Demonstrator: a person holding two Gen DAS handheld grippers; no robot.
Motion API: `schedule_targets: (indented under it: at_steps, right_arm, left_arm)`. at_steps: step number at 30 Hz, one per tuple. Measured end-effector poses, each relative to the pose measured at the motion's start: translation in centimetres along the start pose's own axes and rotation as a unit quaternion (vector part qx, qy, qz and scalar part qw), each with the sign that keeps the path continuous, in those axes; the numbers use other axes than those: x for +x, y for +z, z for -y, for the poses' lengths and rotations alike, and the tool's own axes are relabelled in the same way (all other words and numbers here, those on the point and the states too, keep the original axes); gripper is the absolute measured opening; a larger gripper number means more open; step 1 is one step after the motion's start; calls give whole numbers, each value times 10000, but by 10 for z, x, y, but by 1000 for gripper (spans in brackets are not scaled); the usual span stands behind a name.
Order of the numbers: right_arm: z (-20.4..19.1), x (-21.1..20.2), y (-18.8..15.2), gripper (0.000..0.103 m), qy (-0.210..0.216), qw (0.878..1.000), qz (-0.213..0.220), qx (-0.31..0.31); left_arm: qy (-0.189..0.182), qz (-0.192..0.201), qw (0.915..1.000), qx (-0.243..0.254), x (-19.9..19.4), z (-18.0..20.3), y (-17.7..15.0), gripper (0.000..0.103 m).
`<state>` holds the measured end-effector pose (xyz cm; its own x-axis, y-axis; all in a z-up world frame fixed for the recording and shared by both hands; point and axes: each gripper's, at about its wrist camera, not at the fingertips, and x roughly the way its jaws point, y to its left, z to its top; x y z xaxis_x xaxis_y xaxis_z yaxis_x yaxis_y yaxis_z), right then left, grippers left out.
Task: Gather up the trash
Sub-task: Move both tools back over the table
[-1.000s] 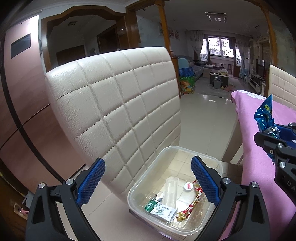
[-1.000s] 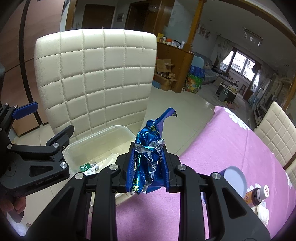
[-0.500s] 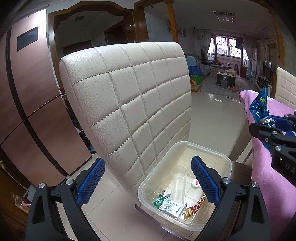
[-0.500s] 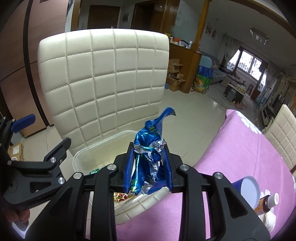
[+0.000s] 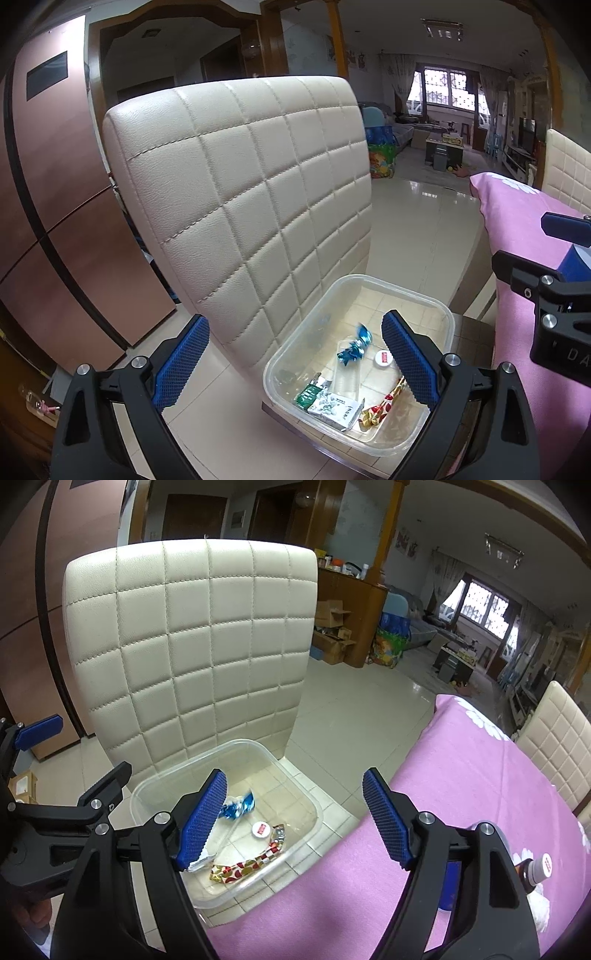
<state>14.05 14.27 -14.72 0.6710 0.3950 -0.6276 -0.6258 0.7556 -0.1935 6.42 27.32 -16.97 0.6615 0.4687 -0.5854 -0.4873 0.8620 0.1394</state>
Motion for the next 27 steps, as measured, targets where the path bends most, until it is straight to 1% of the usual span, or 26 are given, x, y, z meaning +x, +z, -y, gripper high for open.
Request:
schedule_targets:
  at_steps: [8, 15, 18, 21, 25, 27]
  right_arm:
    - [19, -18, -11, 75, -201, 9997, 53, 125]
    - [48, -38, -28, 75, -475, 9984, 82, 311]
    - [63, -49, -38, 75, -606, 9972, 126, 420]
    - [81, -61, -50, 72, -788, 9955, 139, 506]
    - [110, -76, -69, 67, -1089, 9918, 94, 665]
    - [130, -85, -82, 63, -1202, 9890, 17, 863]
  left_arm:
    - [-188, 101, 9996, 181, -14, 23, 4, 92]
    - [-487, 208, 9977, 415, -33, 52, 7, 92]
    - [-734, 162, 9960, 482, -40, 69, 9, 92]
    - [-1084, 59, 9928, 506, -47, 89, 8, 92]
    - [-1510, -6, 9860, 705, -60, 126, 3, 92]
    - [-1674, -34, 9824, 831, -67, 144, -1, 92]
